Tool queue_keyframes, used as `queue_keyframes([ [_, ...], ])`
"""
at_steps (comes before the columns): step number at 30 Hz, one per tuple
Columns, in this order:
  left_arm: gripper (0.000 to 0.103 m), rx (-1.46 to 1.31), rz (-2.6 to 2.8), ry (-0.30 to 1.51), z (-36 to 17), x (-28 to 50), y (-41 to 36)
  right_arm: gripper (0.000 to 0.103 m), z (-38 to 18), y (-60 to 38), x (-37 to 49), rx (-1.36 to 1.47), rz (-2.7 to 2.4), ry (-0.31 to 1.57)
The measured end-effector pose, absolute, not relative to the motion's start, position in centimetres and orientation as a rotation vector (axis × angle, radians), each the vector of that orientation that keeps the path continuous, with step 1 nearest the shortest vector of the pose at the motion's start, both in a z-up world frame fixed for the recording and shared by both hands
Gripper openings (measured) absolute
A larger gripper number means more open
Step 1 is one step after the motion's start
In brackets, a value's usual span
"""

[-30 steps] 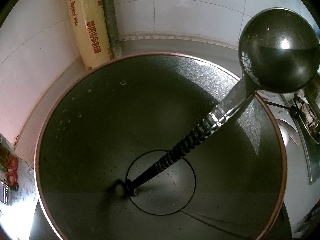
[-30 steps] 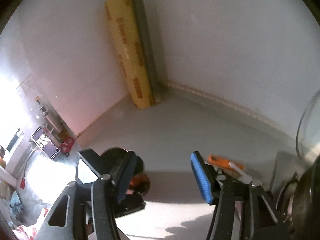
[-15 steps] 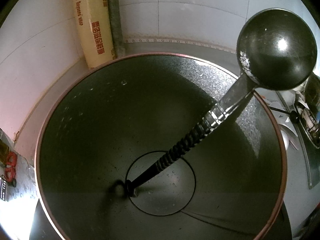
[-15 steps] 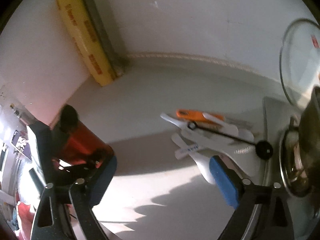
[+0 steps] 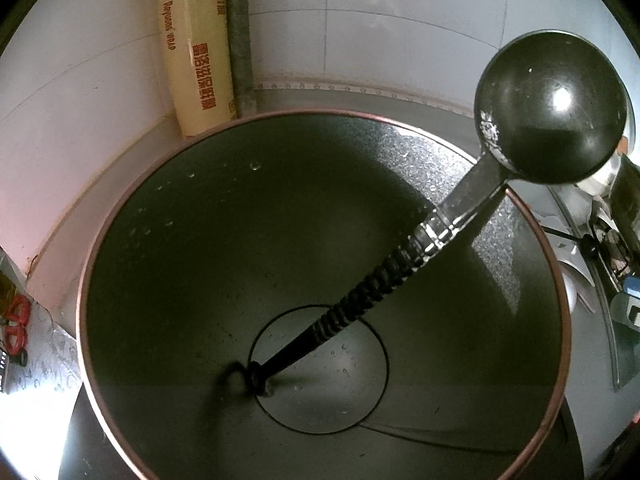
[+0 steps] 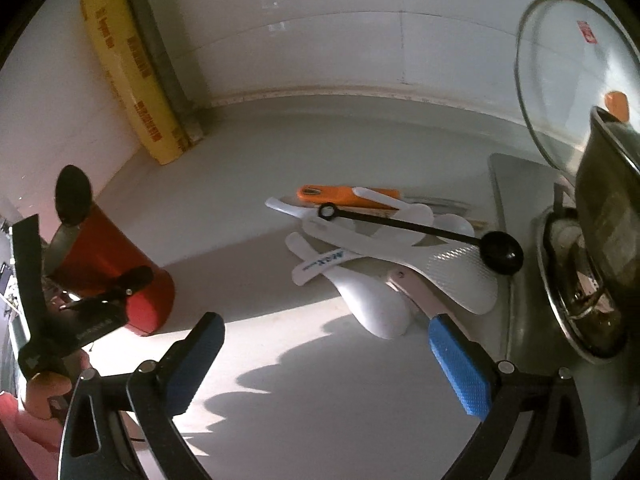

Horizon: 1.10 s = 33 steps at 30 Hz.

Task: Organize utensils
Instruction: 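Open the right tool, release the ladle and move back toward the utensils, then move the right tool over the round head of the second black ladle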

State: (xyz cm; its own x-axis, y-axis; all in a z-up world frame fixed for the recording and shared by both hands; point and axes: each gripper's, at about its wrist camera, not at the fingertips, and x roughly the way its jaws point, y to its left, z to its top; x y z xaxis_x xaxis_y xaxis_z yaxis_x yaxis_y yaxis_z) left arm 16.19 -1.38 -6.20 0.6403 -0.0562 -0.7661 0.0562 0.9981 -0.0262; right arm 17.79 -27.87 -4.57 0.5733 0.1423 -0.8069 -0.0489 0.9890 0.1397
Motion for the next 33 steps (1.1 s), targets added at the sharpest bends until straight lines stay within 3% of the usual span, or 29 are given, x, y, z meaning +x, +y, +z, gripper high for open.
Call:
queue_keyframes([
  [15,0.09,-0.013,-0.042,0.849,-6.1,15.4,-1.6,0.103,-6.7,-32.3,16.8,0.109,-0.016,0.946],
  [33,0.09,-0.024,-0.02,0.849,-5.8,15.1,-1.9,0.103,-9.9,-29.9,17.8,-0.092,-0.053,0.985],
])
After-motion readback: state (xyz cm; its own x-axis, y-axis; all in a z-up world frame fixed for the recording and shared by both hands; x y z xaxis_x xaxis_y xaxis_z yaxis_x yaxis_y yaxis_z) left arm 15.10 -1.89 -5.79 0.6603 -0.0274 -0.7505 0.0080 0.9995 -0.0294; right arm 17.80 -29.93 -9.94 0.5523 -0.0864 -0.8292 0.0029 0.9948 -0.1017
